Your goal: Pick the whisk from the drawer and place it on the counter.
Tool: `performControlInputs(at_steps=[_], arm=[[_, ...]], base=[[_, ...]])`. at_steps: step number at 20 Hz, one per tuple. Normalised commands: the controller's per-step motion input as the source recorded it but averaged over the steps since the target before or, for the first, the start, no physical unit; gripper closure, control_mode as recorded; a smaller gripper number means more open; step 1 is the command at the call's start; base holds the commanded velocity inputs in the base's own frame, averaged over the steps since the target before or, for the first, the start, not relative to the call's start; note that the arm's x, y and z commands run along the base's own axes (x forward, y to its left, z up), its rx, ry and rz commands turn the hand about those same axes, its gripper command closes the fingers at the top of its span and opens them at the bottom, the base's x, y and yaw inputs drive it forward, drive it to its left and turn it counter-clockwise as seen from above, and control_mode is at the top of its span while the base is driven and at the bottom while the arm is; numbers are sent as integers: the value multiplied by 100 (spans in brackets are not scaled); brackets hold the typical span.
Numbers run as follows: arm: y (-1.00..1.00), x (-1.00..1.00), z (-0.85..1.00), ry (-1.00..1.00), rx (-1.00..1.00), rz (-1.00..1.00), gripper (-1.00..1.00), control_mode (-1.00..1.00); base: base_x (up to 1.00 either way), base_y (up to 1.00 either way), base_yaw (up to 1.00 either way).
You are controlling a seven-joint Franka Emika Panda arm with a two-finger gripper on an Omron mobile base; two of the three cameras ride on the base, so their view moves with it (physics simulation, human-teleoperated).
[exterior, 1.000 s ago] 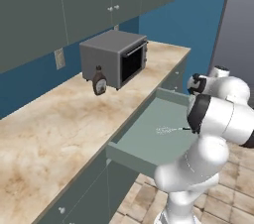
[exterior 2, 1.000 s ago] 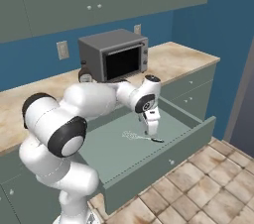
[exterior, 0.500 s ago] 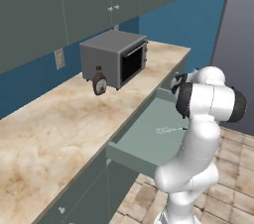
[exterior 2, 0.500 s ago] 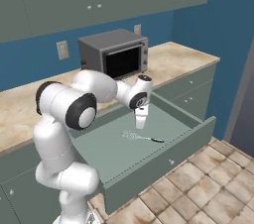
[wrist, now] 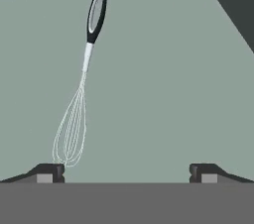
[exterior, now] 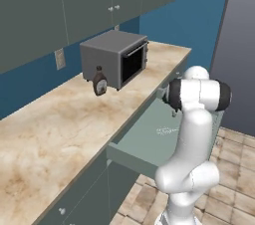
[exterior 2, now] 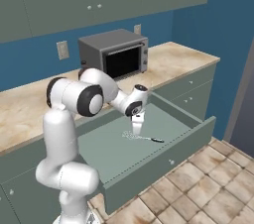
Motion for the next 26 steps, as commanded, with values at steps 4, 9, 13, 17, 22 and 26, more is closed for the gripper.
performControlInputs(at_steps=[4,9,13,17,22,26], arm=[[5,11,-67,0,0,0,-100,-100],[1,1,-59,0,6,0,-100,-100],[8,26,-32,-6,13,0,-100,-100],[12,51,-17,-10,14,0,-100,-100],[9,49,-45,-3,6,0,-100,-100],[20,48,-64,0,0,0,-100,-100]], base=[[0,0,0],[0,0,0],[0,0,0],[0,0,0],[0,0,0],[0,0,0]])
